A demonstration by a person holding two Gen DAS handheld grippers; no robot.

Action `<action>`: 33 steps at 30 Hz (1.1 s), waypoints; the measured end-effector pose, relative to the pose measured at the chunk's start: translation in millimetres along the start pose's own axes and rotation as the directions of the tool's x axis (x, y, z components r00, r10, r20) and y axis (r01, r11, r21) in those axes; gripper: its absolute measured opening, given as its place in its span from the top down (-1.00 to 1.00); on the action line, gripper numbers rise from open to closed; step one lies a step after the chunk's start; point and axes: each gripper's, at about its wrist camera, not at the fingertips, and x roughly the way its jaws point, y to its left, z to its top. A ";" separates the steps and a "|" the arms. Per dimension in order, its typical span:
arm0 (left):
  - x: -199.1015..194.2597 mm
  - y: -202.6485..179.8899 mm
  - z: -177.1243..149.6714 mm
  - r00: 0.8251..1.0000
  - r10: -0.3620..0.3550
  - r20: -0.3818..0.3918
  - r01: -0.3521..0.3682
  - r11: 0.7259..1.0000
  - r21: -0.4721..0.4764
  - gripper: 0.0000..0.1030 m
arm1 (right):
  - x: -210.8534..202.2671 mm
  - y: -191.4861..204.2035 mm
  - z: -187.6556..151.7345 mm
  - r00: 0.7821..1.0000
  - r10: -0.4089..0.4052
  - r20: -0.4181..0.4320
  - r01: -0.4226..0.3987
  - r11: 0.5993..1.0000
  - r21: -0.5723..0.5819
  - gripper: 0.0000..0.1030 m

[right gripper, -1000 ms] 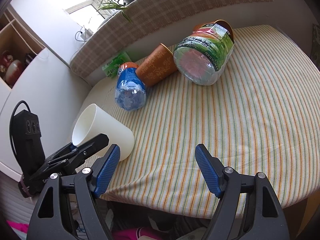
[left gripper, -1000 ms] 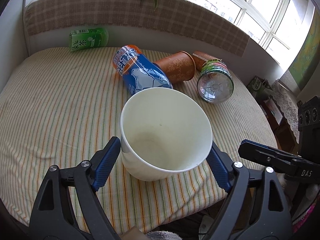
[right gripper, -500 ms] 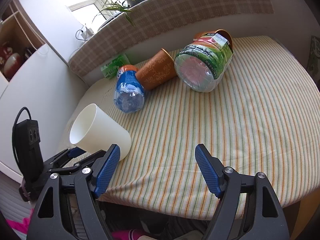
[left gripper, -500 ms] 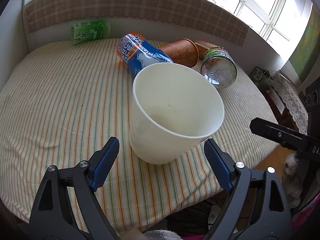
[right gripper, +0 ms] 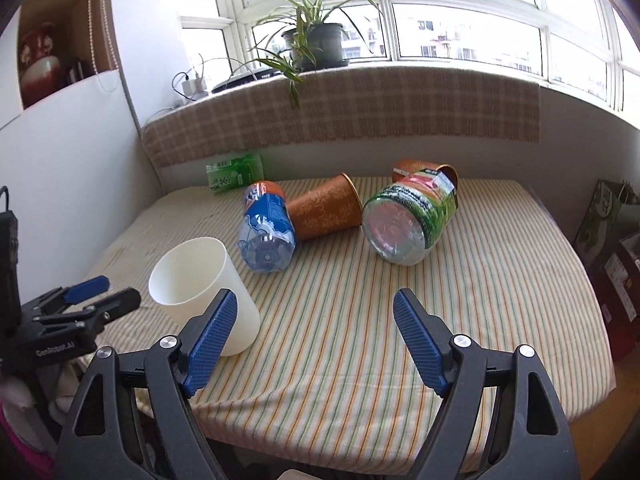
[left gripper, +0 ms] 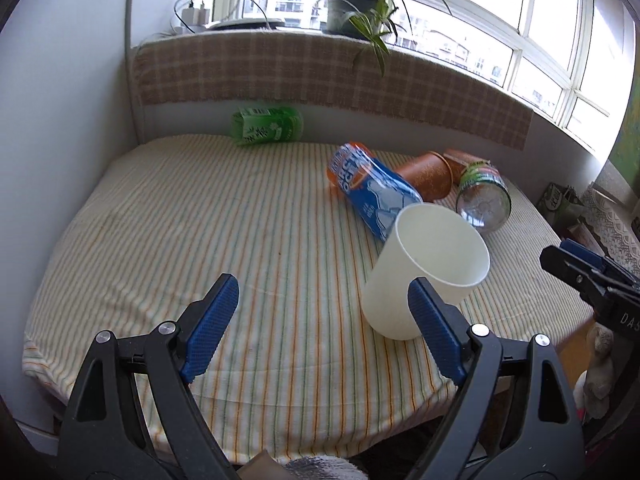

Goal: Flip cup upright
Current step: 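Open the left gripper and withdraw both tools from the cup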

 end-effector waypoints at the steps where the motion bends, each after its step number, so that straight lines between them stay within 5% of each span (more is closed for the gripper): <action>1: -6.1 1.6 2.9 0.999 0.019 0.031 -0.019 1.000 -0.002 -0.74 | -1.4 2.1 0.5 1.000 -0.007 0.011 0.007 1.000 -0.006 -0.57; 7: -37.9 3.4 15.8 0.978 0.084 0.191 -0.083 0.996 -0.017 -0.96 | -7.1 7.9 1.1 0.998 -0.026 0.052 0.026 1.000 -0.003 -0.58; 12: -51.8 -1.2 21.8 0.966 0.096 0.240 -0.099 0.995 -0.001 -0.97 | -9.3 7.3 1.5 0.997 -0.040 0.066 0.040 0.999 0.013 -0.58; 33: -57.7 -4.0 25.2 0.959 0.112 0.259 -0.116 0.993 0.003 -1.00 | -4.1 6.9 2.3 0.996 -0.056 0.067 0.055 0.998 0.013 -0.59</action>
